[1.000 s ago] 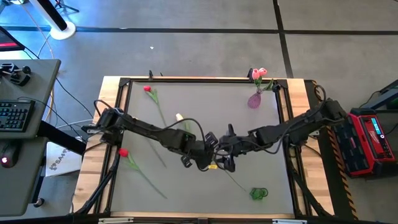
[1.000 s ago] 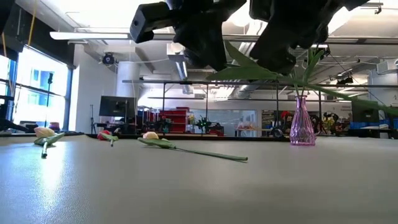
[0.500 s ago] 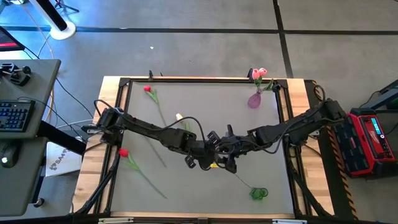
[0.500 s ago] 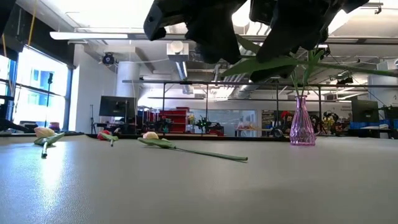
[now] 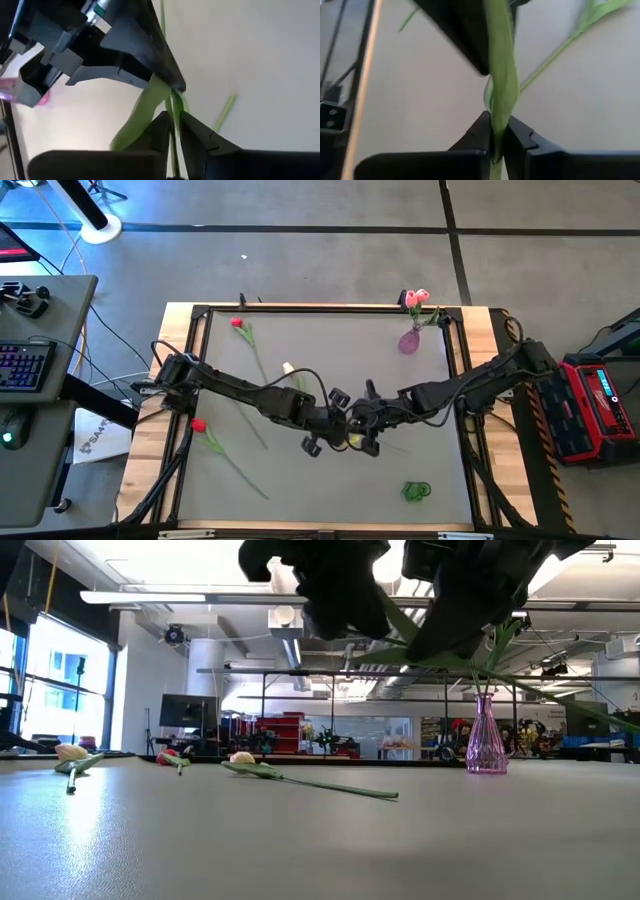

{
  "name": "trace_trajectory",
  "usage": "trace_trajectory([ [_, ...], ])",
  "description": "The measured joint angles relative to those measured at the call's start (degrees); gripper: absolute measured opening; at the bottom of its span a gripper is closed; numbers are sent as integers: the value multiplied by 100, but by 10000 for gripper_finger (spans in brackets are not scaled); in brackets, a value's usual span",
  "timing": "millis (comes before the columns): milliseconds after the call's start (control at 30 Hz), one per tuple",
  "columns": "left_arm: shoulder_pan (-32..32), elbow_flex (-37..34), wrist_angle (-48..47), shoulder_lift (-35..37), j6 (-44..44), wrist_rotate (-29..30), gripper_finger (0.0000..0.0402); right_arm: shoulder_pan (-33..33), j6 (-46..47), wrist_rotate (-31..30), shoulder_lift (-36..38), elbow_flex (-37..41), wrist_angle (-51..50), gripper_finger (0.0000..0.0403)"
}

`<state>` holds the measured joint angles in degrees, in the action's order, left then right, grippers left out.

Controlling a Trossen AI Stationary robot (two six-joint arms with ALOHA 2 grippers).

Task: Sort flowers into vase by color
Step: Put the black tulip into the violet vase

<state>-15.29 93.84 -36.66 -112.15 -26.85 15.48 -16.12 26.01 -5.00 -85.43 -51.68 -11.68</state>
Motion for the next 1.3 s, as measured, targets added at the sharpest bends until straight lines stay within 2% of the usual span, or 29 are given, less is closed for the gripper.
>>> trace_trajectory([
  [267,-192,-4,100,474,684,526,65,162,242,-883,125,0,-4,6],
  [433,-149,-77,145,1007,1979,512,67,205,27,-2119,538,0,-39,4],
  [633,-295,-1108,1280,1365,2219,446,49,208,-857,-3818,1521,0,-201,2],
  [767,-306,-2072,2543,1449,2343,437,39,275,-1482,-4470,2289,47,-223,1],
  [867,-251,-2805,3638,1436,2385,438,34,423,-2215,-4459,2986,471,629,1],
  [1033,-45,-3643,5217,1435,2254,435,30,794,-4057,-3996,4118,1722,3210,1],
  [1100,67,-3754,5417,1435,2060,444,30,978,-4801,-3936,4428,2144,4030,1],
  [1200,261,-3759,5421,1435,1851,446,30,1291,-5746,-3963,4696,2576,4741,0],
  [1300,486,-3759,5387,1435,1631,326,30,1691,-6061,-4004,4760,2754,5009,0],
])
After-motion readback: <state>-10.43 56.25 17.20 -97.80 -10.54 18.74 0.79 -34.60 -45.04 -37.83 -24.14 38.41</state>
